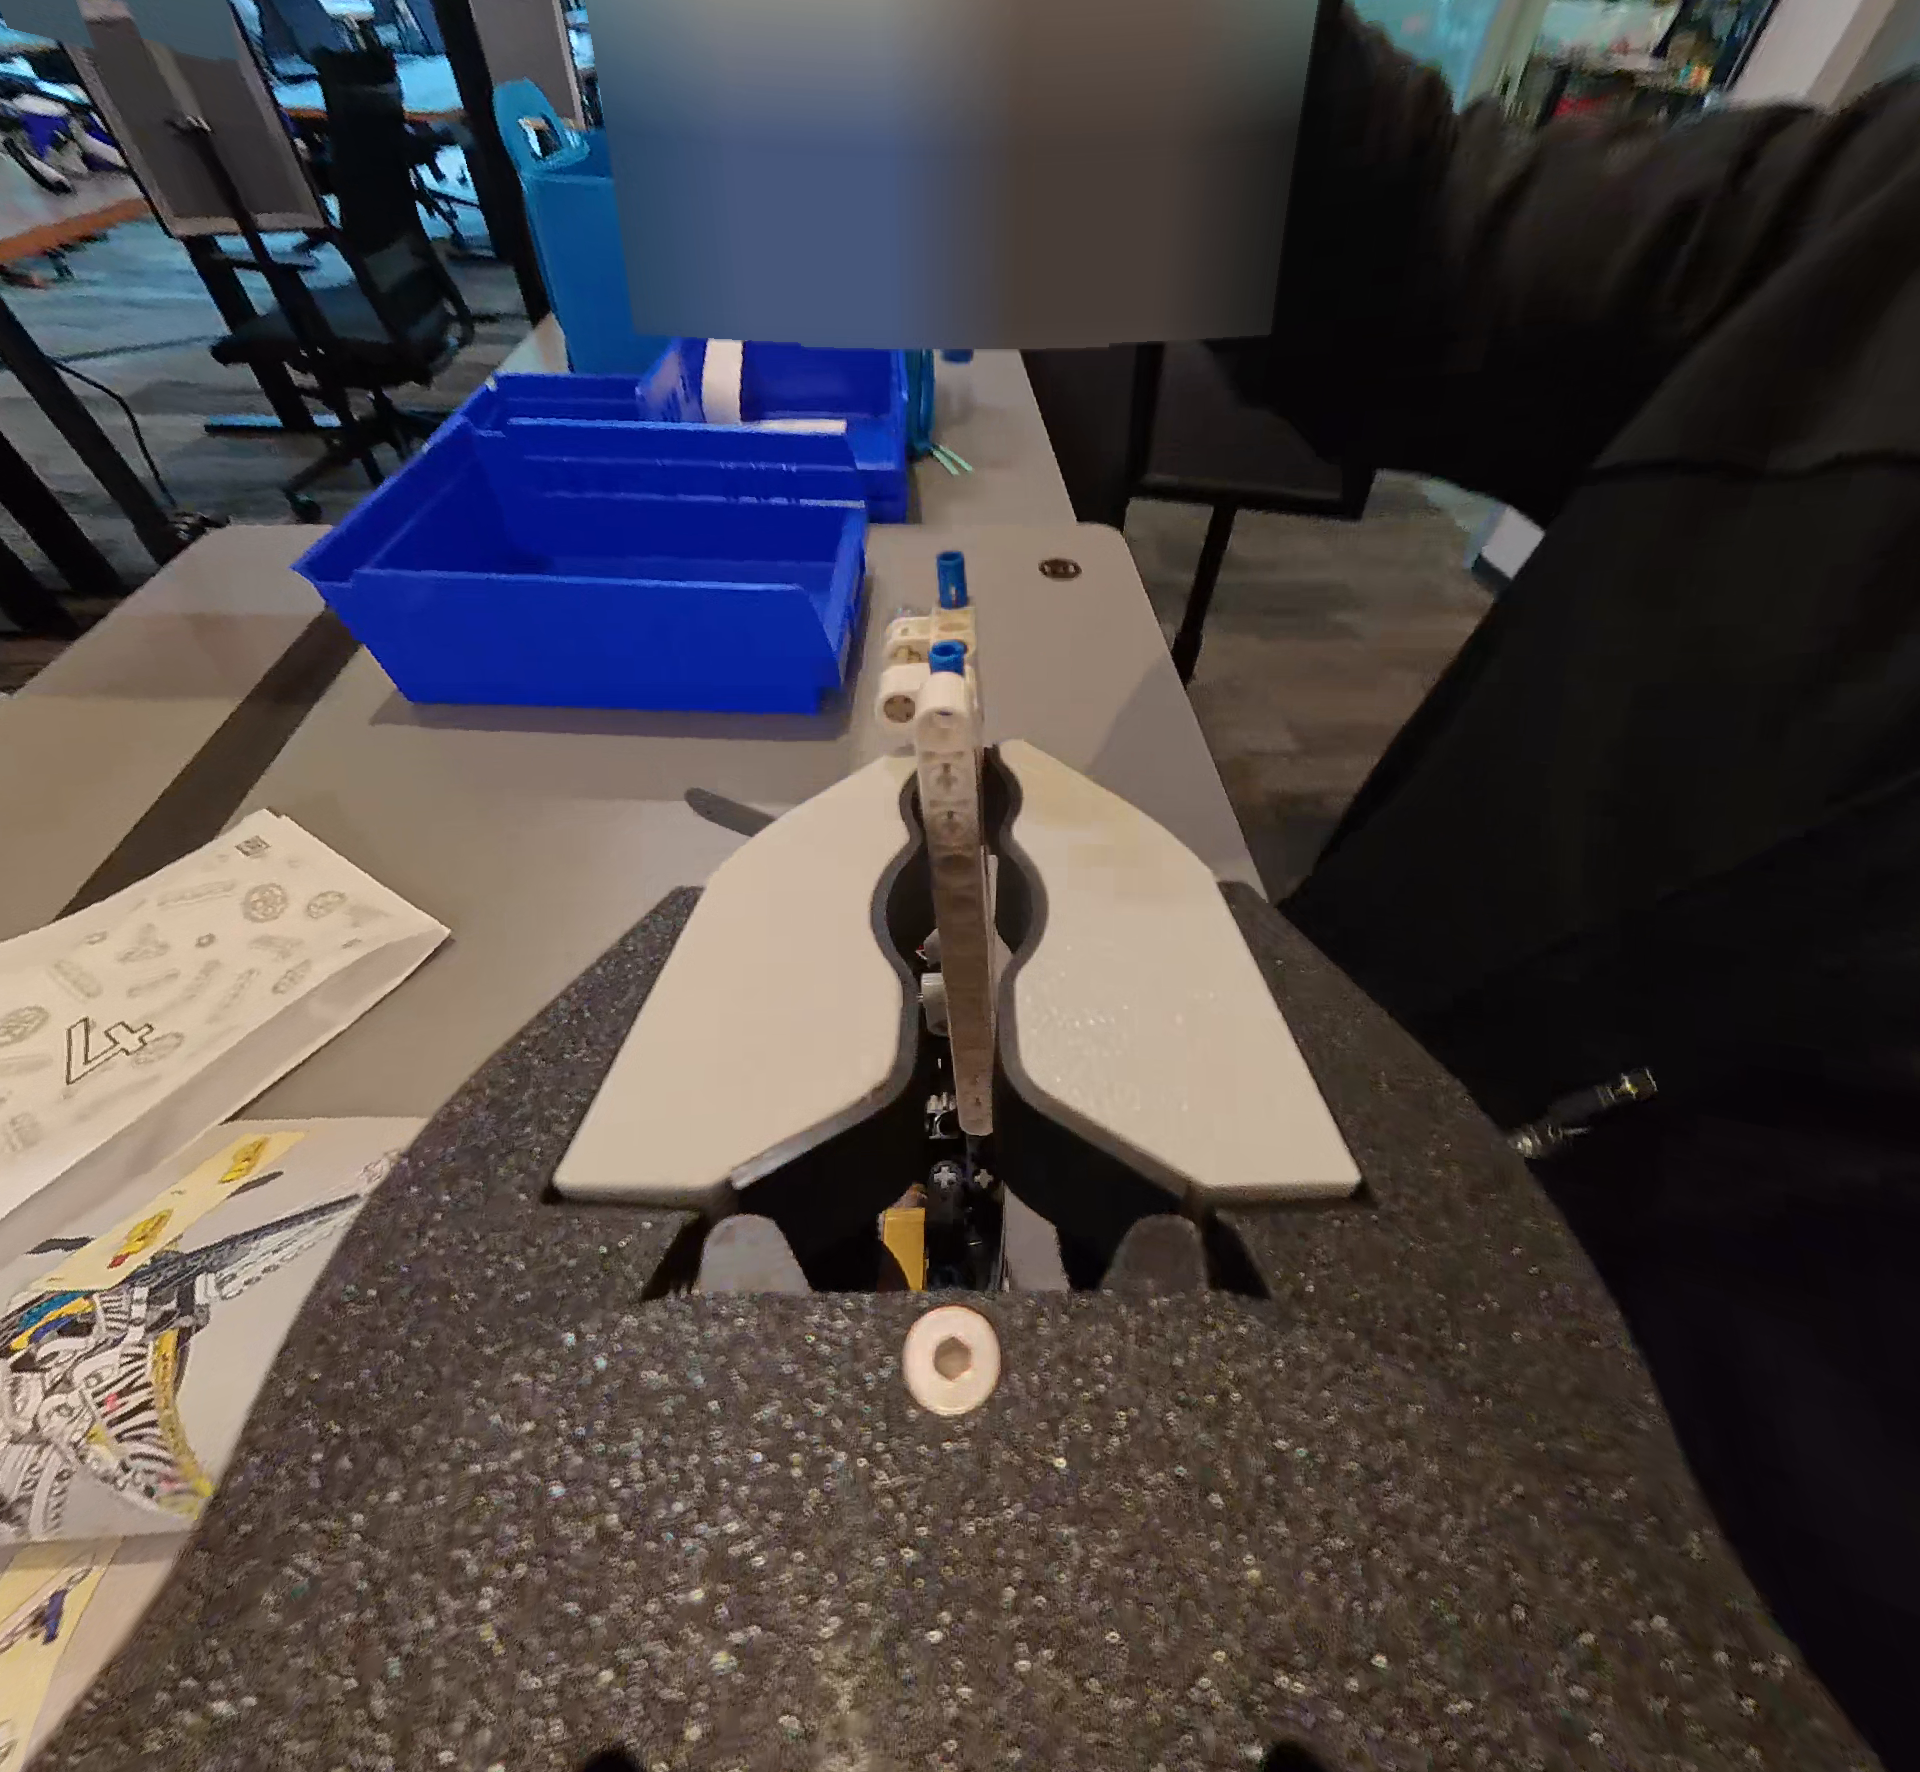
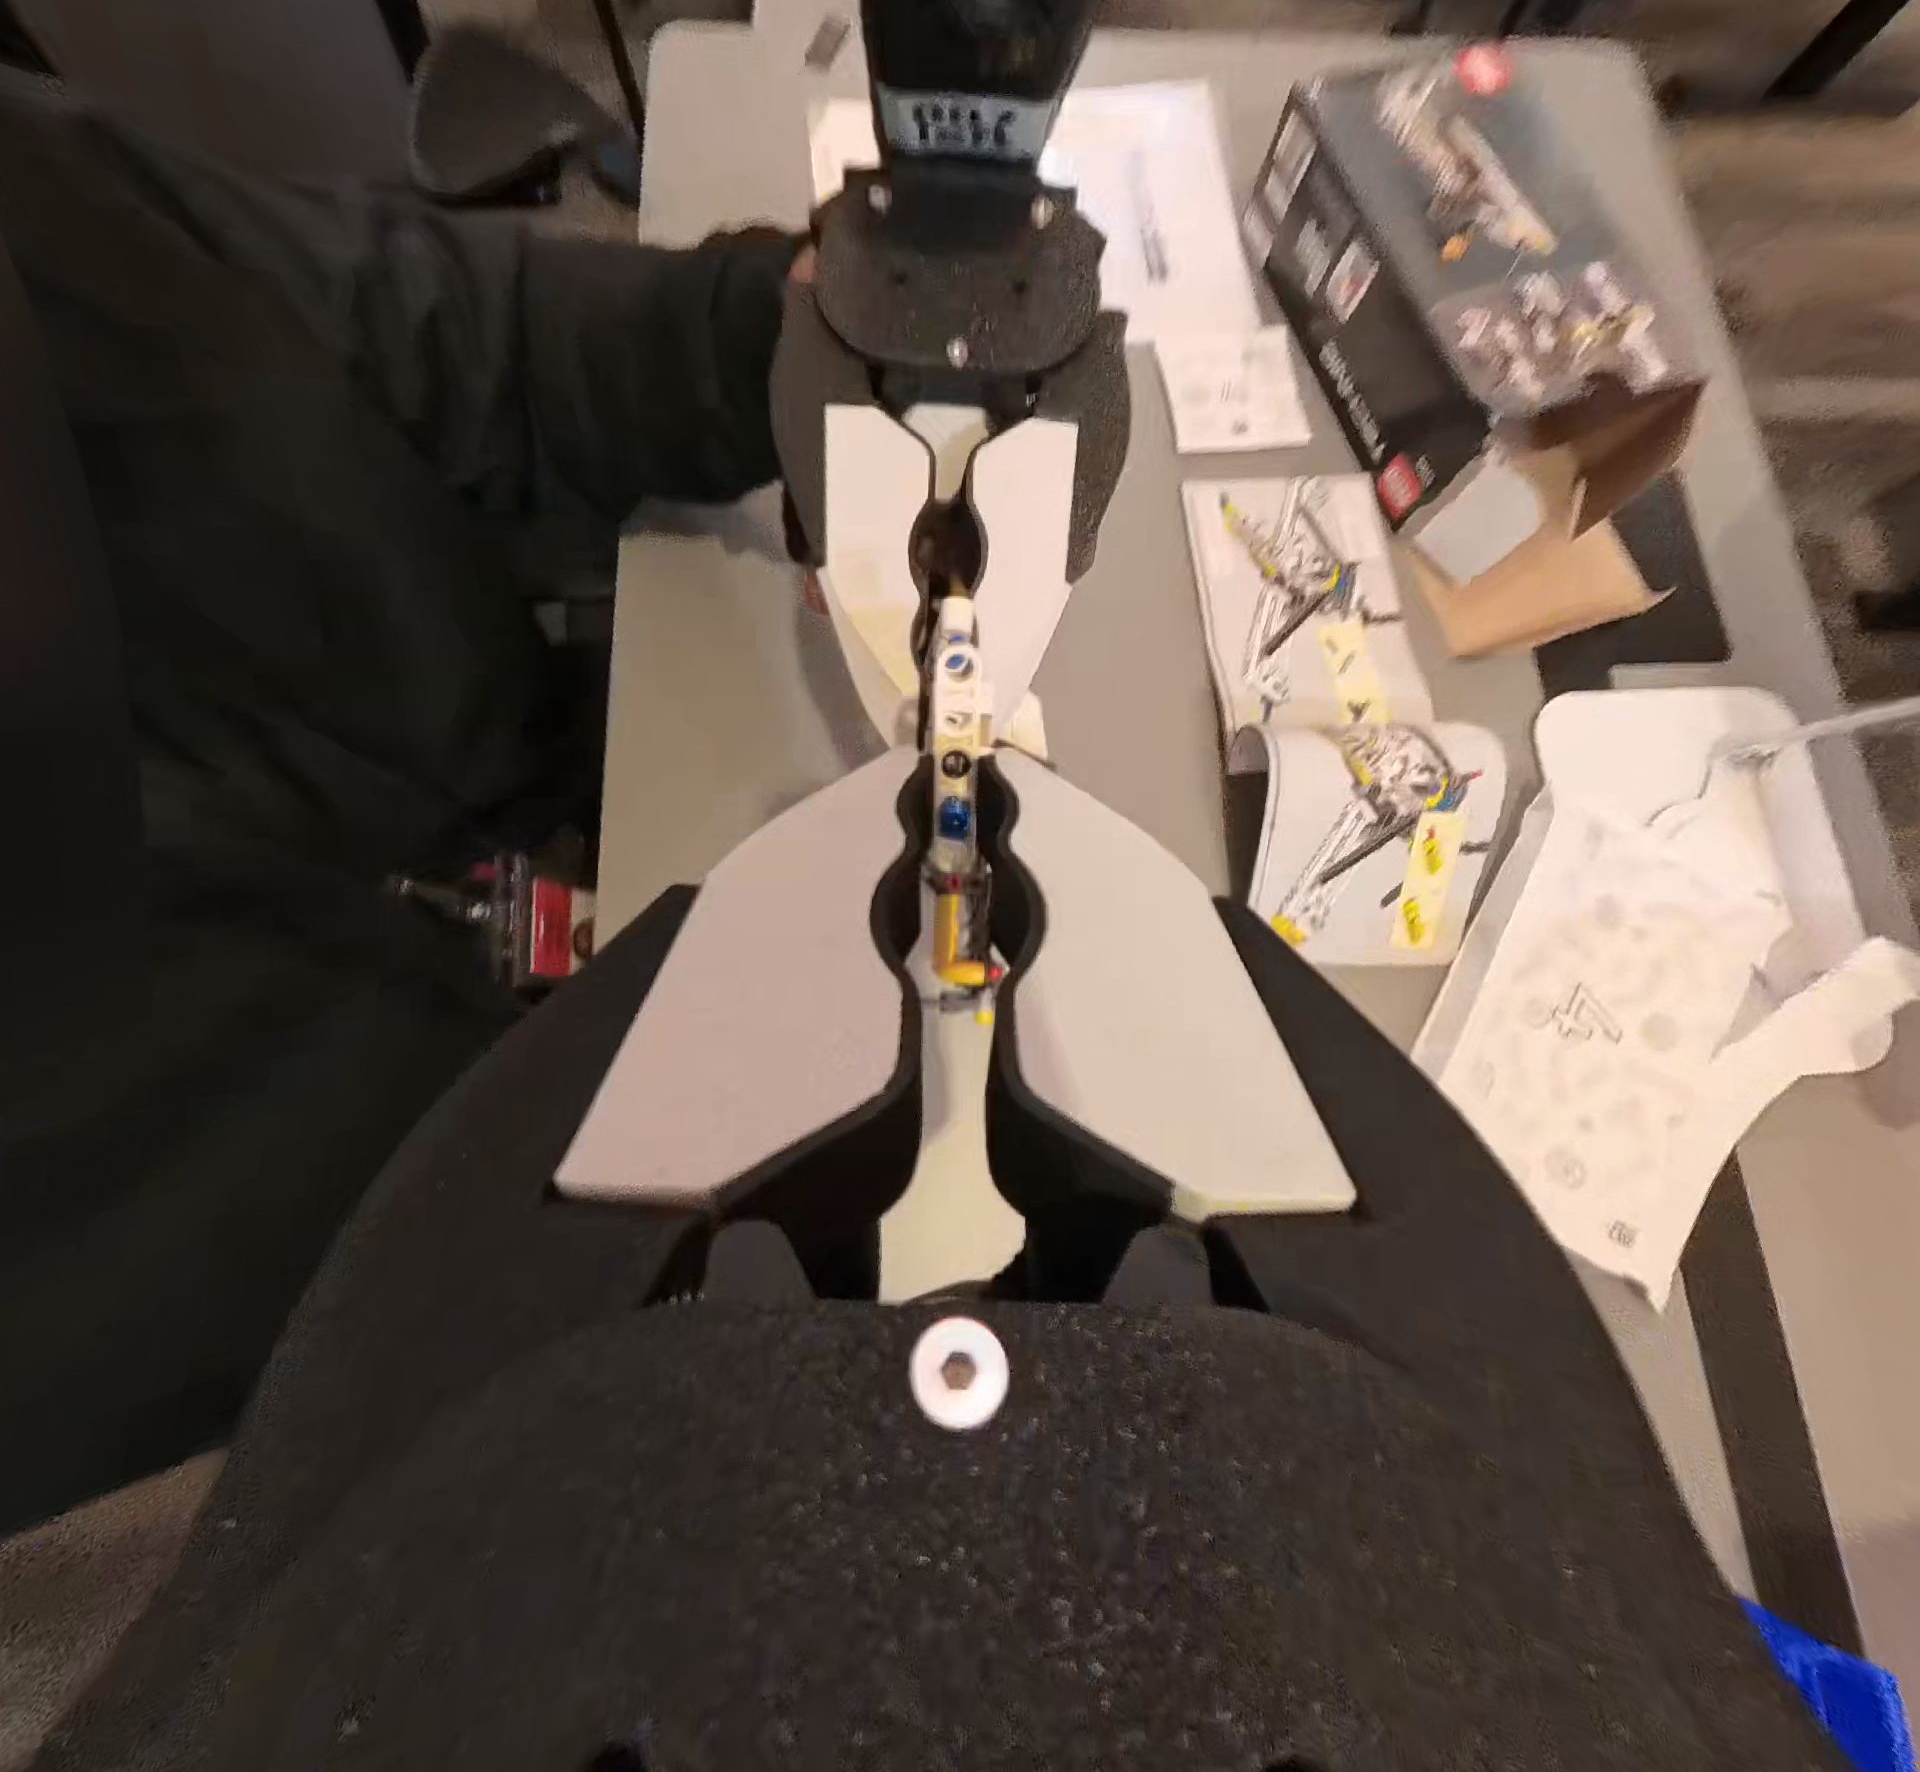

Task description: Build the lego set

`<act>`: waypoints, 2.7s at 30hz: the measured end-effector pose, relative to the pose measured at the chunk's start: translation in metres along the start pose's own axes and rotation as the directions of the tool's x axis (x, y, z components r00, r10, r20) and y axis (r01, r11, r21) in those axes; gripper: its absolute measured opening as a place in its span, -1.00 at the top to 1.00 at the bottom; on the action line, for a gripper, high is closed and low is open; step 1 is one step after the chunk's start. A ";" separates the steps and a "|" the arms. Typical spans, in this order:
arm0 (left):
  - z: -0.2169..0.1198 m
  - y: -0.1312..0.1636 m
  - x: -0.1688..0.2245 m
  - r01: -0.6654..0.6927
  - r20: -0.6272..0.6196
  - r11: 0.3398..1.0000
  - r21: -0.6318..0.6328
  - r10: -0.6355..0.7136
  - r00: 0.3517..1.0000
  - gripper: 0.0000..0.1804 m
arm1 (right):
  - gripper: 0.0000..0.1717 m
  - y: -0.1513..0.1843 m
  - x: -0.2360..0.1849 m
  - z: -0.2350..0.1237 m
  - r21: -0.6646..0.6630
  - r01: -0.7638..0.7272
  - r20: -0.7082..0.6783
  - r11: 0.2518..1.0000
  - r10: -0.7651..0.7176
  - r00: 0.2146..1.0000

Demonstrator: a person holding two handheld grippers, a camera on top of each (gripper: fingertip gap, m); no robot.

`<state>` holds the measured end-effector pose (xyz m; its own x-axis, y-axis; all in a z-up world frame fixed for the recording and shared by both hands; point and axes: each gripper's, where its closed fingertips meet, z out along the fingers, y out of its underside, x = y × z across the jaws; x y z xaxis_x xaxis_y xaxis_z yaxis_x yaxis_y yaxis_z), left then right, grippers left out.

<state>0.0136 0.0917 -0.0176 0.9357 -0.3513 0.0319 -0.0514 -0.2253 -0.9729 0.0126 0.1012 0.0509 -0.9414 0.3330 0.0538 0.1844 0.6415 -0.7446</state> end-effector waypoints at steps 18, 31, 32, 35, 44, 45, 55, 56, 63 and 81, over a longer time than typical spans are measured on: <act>-0.004 0.005 -0.007 -0.018 0.001 0.998 -0.067 0.018 1.000 0.91 | 0.92 0.014 0.006 0.047 -0.294 0.003 0.099 0.956 0.027 0.995; -0.001 0.005 -0.009 -0.021 0.018 0.998 -0.065 0.023 1.000 0.91 | 0.92 0.022 0.007 0.042 -0.352 0.005 0.078 0.936 0.024 0.997; -0.001 0.005 -0.009 -0.022 0.018 0.998 -0.065 0.023 1.000 0.91 | 0.92 0.023 0.007 0.042 -0.353 0.005 0.077 0.936 0.024 0.997; -0.001 0.005 -0.009 -0.028 0.023 0.997 -0.066 0.029 0.999 0.91 | 0.91 0.023 0.007 0.042 -0.355 0.000 0.078 0.935 0.030 0.997; 0.000 0.004 -0.009 -0.037 0.032 0.997 -0.065 0.039 0.999 0.91 | 0.92 0.024 0.007 0.041 -0.343 0.015 0.072 0.939 0.011 0.997; 0.000 0.004 -0.009 -0.036 0.032 0.997 -0.065 0.038 0.999 0.91 | 0.91 0.024 0.007 0.041 -0.339 0.015 0.069 0.941 0.009 0.998; -0.003 0.004 -0.018 -0.012 0.060 0.999 -0.045 0.015 0.998 0.91 | 0.92 0.014 0.013 0.032 -0.169 0.026 0.023 0.985 -0.023 0.999; -0.003 0.004 -0.019 -0.011 0.063 0.999 -0.042 0.014 0.998 0.91 | 0.92 0.014 0.016 0.030 -0.142 0.017 0.010 0.990 -0.016 1.000; -0.002 0.002 -0.021 0.016 0.052 1.000 -0.009 -0.015 0.999 0.92 | 0.91 0.024 0.036 0.023 -0.008 -0.127 -0.009 0.992 0.127 0.992; -0.003 0.001 -0.025 0.037 0.047 0.999 0.016 -0.037 0.998 0.92 | 0.92 0.016 0.036 0.029 -0.034 -0.129 0.015 0.991 0.129 0.992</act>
<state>-0.0108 0.0970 -0.0187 0.9523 -0.2998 0.0574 -0.0117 -0.2239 -0.9745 -0.0270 0.1032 0.0217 -0.9139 0.4026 -0.0528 0.3132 0.6162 -0.7226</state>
